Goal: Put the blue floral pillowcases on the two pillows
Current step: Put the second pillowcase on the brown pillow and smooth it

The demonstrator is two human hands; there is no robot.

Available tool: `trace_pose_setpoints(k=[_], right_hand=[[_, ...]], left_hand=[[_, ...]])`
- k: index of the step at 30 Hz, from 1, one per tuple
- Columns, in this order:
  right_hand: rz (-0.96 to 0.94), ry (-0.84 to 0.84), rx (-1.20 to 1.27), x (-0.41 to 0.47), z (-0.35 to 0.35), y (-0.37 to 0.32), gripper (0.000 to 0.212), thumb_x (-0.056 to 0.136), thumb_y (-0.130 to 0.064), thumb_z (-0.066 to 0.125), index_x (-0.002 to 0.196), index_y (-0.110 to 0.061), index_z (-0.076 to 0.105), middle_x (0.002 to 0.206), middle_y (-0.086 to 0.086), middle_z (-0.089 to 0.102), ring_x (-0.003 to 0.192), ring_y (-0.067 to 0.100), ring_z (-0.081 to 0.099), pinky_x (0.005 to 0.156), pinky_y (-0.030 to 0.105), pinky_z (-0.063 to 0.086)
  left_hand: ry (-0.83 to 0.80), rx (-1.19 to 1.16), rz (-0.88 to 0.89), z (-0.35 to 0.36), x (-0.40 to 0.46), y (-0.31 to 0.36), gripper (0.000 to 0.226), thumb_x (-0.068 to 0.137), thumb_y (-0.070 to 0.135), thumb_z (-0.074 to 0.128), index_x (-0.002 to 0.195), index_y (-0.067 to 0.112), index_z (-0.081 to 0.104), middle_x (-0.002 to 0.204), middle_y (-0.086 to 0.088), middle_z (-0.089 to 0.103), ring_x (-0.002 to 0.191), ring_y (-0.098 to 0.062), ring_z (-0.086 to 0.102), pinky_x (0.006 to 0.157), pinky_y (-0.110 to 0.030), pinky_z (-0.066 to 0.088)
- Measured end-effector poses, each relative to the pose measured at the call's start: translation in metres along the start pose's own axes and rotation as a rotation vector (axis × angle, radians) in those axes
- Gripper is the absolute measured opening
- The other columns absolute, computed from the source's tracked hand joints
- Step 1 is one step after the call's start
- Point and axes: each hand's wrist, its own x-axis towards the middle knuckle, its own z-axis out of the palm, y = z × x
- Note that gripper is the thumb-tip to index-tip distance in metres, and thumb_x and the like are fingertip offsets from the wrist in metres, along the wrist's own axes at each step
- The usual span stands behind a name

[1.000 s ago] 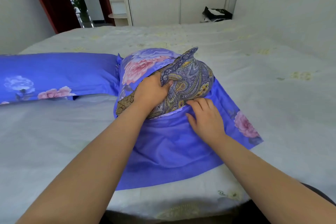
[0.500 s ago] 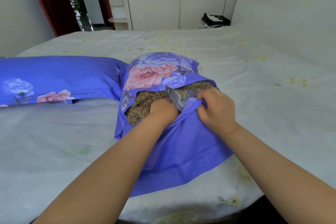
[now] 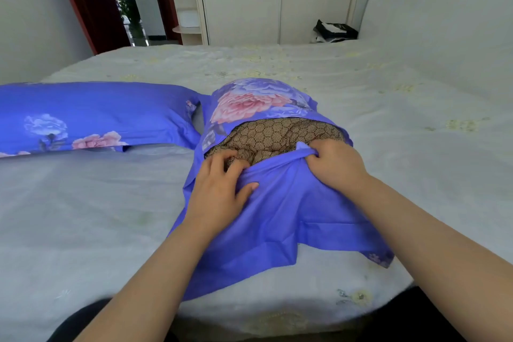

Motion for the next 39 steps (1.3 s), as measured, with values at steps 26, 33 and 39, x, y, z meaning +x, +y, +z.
trace_pose_setpoints(k=[26, 33, 39], right_hand=[[-0.086, -0.071, -0.261, 0.005, -0.024, -0.002, 0.029, 0.093, -0.038, 0.050, 0.111, -0.019, 0.064, 0.135, 0.009, 0.042, 0.127, 0.030, 0.036, 0.099, 0.038, 0.036], [0.134, -0.166, 0.524, 0.023, -0.016, -0.023, 0.028, 0.096, -0.020, 0.046, 0.068, -0.020, 0.050, 0.072, -0.006, 0.054, 0.072, 0.016, 0.054, 0.065, 0.027, 0.036], [0.263, -0.146, 0.726, 0.005, -0.001, 0.012, 0.010, 0.086, -0.020, 0.066, 0.085, -0.010, 0.066, 0.079, 0.002, 0.064, 0.069, 0.014, 0.058, 0.068, 0.026, 0.046]], left_hand=[[-0.393, -0.339, -0.376, -0.029, 0.065, -0.014, 0.017, 0.095, 0.019, 0.048, 0.109, 0.020, 0.057, 0.133, -0.011, 0.049, 0.125, -0.025, 0.044, 0.091, -0.023, 0.033], [-0.224, -0.390, -0.467, -0.032, 0.074, -0.015, 0.022, 0.096, 0.017, 0.043, 0.082, 0.009, 0.058, 0.083, -0.010, 0.062, 0.081, -0.027, 0.056, 0.068, -0.032, 0.043], [-0.263, -0.276, -0.464, -0.017, 0.073, -0.014, 0.021, 0.087, 0.026, 0.058, 0.070, 0.016, 0.053, 0.070, 0.000, 0.053, 0.074, -0.022, 0.050, 0.064, -0.029, 0.038]])
